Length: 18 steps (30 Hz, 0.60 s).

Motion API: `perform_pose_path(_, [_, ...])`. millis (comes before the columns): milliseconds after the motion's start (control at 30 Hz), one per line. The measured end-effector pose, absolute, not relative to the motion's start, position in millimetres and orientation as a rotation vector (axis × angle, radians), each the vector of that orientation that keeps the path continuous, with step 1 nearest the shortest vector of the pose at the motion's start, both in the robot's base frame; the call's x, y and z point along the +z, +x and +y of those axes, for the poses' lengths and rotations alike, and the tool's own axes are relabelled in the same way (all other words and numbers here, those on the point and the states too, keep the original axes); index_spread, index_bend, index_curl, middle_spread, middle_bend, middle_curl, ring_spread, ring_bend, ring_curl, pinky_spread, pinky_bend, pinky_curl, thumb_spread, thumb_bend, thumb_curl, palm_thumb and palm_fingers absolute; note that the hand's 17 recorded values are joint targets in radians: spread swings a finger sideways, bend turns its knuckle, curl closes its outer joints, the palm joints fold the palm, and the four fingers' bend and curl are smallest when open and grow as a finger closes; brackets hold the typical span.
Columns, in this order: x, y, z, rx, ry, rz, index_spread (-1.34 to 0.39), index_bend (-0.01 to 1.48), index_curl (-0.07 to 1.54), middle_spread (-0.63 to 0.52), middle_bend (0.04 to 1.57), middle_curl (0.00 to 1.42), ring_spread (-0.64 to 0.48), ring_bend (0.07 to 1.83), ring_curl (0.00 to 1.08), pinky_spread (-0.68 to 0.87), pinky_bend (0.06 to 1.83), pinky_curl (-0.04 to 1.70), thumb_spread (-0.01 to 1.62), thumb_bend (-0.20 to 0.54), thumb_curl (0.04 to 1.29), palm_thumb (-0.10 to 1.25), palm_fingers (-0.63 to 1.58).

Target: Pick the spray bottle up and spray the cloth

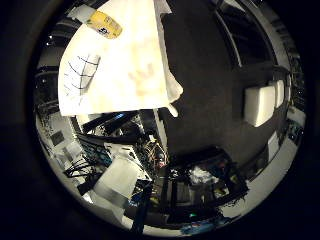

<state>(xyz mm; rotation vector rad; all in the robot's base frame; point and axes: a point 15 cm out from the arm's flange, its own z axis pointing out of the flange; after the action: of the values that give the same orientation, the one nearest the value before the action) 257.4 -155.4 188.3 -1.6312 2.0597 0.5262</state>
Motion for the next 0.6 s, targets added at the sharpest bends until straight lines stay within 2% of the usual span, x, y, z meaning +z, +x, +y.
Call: perform_pose_path(600, [170.2, 271.3, -142.0, 0.595, -1.550, 1.976, -0.32, 0.15, 0.25, 0.03, 0.24, 0.36, 0.18, 0.33, 0.26, 0.38, 0.39, 0.31, 1.04, -0.024, 0.34, 0.62, 0.15])
